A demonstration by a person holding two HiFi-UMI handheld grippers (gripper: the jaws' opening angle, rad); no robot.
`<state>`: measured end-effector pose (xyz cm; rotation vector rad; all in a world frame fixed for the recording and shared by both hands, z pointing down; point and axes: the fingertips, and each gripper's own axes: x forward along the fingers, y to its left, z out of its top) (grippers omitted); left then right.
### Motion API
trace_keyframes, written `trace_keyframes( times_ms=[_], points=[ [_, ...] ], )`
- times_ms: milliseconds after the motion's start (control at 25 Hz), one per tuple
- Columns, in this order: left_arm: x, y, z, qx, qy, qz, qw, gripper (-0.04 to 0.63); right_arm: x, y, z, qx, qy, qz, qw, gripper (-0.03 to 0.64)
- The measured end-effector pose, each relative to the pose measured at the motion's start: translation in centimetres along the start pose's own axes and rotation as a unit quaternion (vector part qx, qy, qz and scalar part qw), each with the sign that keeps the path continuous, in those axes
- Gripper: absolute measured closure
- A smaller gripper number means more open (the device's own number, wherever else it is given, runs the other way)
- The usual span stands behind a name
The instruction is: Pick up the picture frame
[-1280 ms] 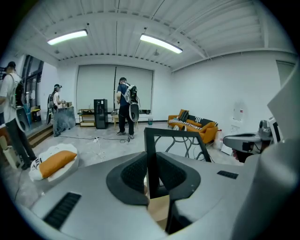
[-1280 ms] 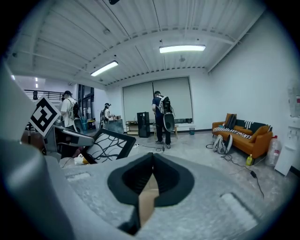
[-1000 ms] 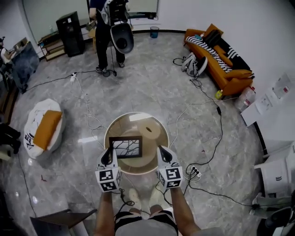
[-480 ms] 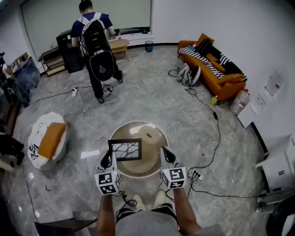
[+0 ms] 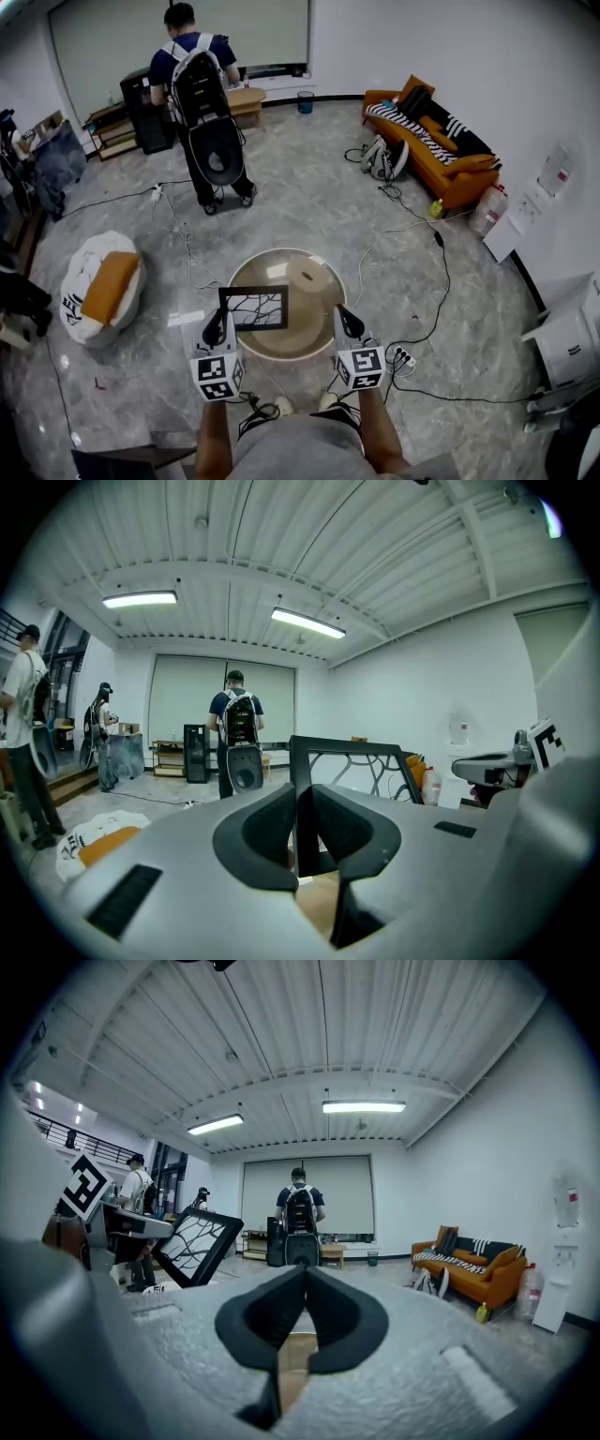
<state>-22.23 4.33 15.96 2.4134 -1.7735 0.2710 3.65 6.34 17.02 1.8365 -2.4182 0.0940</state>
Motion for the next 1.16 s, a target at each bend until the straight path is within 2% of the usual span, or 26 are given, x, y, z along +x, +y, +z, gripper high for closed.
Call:
trace_keyframes(
  times_ms=[1160],
  points=[
    [0.2,0.4,-0.3,0.000,0.004,-0.016,0.9999,0.520,0.9,2.1,0.3,-0.007,0.005,0.010,1.000,0.618]
  ],
)
